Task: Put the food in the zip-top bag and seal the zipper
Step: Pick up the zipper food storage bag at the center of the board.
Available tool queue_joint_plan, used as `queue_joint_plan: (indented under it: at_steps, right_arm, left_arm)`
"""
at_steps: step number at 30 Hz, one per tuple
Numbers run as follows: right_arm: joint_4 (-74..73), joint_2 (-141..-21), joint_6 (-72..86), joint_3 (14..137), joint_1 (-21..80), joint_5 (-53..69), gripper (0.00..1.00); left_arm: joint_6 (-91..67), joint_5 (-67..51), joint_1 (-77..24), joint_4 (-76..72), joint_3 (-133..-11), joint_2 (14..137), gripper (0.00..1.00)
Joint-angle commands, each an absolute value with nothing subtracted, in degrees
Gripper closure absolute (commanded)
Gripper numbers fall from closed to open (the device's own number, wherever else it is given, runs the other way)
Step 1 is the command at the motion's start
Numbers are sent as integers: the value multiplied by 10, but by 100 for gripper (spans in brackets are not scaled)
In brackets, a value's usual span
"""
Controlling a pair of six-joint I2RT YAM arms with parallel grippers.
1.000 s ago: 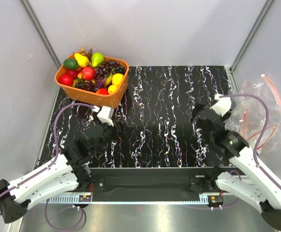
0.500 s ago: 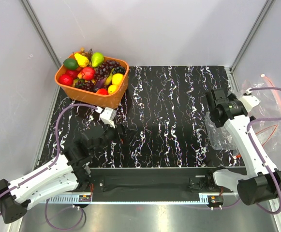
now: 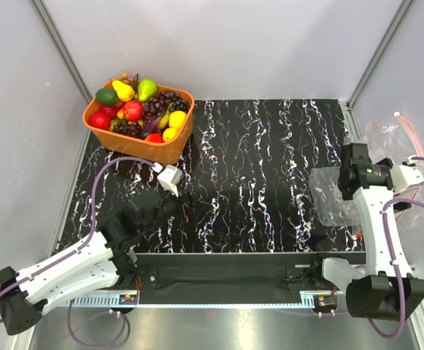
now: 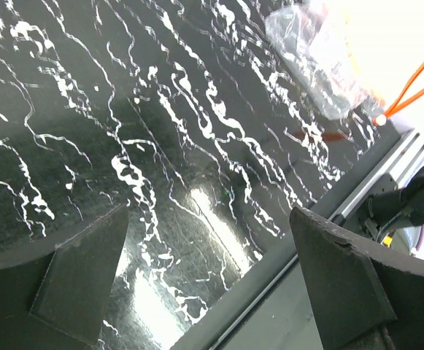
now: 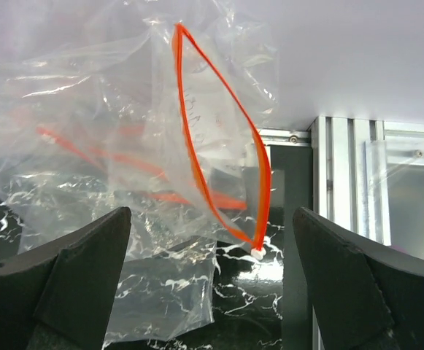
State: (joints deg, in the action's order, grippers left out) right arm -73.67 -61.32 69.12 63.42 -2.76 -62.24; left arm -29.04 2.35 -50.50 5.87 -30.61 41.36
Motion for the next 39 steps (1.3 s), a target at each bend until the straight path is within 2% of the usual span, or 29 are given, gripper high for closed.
queue_joint_plan:
  at_steps: [1, 9, 10, 12, 15, 16, 17, 18, 22, 26, 30, 32, 35, 39]
  right_arm:
    - [-646, -607, 586, 627, -68, -599, 0]
    - [-455, -642, 440, 589, -196, -441, 0]
    - [-445, -655, 438, 586, -208, -439, 4]
    - [-405, -664, 419, 580, -222, -418, 18]
    - [-353, -680, 401, 571, -264, -366, 55]
    - [-342, -685, 392, 571, -269, -350, 60]
    - [-334, -686, 380, 572, -272, -323, 71]
    - [-324, -685, 361, 575, -271, -308, 100]
    - [-272, -621, 331, 545, -271, -206, 100]
    - [-219, -565, 297, 531, -270, 31, 100]
    - [-227, -583, 250, 583, -238, 236, 100]
    - [-236, -608, 219, 607, -174, 322, 100]
    - [-257, -642, 151, 656, -42, 351, 100]
    - [-272, -681, 106, 704, 72, 390, 100]
  left_arm:
    - [-295, 3, -504, 25, -319, 426, 1]
    - [-292, 4, -504, 29, -318, 429, 1]
    - [-289, 7, -504, 30, -318, 430, 1]
    - [-288, 11, -504, 35, -316, 432, 1]
    - [-284, 17, -504, 41, -317, 432, 1]
    - [-283, 19, -504, 42, -317, 431, 1]
    - [-282, 20, -504, 44, -317, 430, 1]
    - [-280, 22, -505, 43, -318, 429, 1]
    - [-275, 33, -504, 39, -319, 432, 1]
    - [-274, 41, -504, 42, -328, 444, 1]
    - [-275, 51, -504, 46, -330, 445, 1]
    - [-276, 54, -504, 47, -329, 443, 1]
    - [-277, 61, -504, 47, -334, 438, 1]
    - [-269, 83, -504, 71, -359, 432, 1]
